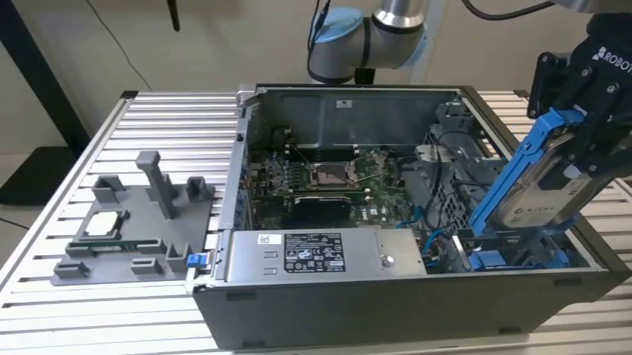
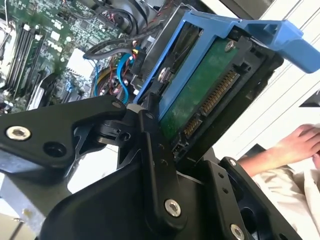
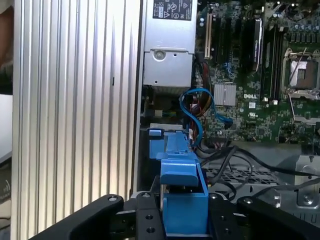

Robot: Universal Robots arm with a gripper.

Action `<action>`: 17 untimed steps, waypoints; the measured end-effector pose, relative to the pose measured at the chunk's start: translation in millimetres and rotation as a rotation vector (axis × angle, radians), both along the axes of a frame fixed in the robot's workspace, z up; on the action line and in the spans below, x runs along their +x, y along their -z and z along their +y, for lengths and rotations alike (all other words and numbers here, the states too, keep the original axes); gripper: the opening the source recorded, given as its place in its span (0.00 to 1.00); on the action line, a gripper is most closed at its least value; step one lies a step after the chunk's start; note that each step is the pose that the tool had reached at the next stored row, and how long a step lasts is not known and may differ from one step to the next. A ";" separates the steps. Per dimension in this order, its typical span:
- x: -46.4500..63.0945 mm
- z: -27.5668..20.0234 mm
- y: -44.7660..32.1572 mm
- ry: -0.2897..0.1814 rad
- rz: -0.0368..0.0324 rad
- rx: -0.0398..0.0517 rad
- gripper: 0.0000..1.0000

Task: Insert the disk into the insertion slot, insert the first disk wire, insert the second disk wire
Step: 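Insert the disk into the insertion slot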

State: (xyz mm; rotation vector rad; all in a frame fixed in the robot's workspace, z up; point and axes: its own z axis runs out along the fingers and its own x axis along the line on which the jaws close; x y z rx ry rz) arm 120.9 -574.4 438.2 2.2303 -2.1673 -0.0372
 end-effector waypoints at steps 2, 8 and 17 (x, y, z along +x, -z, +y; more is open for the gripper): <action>0.1 0.0 3.6 -0.001 0.0000 -0.0001 0.00; 0.1 0.0 14.6 -0.001 0.0000 -0.0001 0.00; 0.1 0.8 28.8 0.000 0.0000 -0.0001 0.00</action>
